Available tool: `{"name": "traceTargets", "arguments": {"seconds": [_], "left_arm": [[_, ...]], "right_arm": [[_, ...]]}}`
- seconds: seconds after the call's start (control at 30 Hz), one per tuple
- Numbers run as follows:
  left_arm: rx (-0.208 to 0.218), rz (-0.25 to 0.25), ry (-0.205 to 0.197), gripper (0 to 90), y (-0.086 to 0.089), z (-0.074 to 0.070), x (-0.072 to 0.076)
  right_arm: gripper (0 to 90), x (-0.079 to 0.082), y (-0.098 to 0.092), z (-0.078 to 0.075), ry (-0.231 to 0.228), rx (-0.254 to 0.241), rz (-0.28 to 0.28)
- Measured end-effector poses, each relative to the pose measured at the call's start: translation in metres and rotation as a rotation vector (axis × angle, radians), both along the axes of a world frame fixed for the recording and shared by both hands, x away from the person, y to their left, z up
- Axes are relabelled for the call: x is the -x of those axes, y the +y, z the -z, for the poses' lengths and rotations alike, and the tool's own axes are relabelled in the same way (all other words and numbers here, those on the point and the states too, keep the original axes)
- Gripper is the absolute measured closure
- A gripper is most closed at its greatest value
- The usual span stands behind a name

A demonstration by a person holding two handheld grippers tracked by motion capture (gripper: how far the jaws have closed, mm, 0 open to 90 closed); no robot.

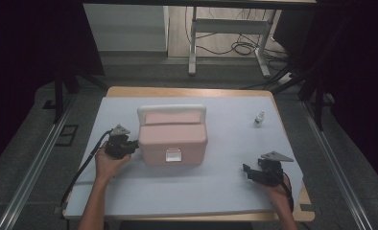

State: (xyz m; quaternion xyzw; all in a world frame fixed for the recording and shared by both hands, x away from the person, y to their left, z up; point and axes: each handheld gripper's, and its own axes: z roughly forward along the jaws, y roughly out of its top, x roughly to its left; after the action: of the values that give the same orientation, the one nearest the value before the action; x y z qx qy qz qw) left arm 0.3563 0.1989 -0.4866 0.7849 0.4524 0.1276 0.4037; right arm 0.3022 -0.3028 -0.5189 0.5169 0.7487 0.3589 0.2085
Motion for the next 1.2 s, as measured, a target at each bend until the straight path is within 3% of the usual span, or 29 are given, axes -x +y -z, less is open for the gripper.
{"name": "traceTargets", "arguments": {"seconds": [0.4, 0.63, 0.87, 1.0, 1.1, 1.2], "left_arm": [[0.016, 0.032, 0.016, 90.0, -0.032, -0.001, -0.022], [0.017, 0.042, 0.017, 90.0, -0.041, 0.000, -0.025], [0.009, 0.064, 0.021, 89.9, -0.049, 0.001, -0.022], [-0.015, 0.066, 0.012, 84.7, -0.047, 0.001, -0.019], [-0.058, 0.071, -0.026, 79.8, -0.043, -0.006, -0.006], [-0.042, 0.076, -0.031, 76.8, -0.036, -0.009, 0.002]], "right_arm": [[30.5, 0.001, 0.001, 0.000, 0.001, -0.003, 0.000], [30.5, 0.001, 0.001, 0.000, 0.001, -0.003, 0.000], [30.5, 0.000, 0.001, 0.000, 0.000, -0.003, 0.000], [30.5, 0.000, 0.000, 0.000, 0.000, -0.004, 0.000], [30.4, 0.001, 0.000, 0.000, -0.007, -0.009, -0.004], [30.4, 0.000, -0.001, 0.000, -0.014, -0.010, -0.005]]}}
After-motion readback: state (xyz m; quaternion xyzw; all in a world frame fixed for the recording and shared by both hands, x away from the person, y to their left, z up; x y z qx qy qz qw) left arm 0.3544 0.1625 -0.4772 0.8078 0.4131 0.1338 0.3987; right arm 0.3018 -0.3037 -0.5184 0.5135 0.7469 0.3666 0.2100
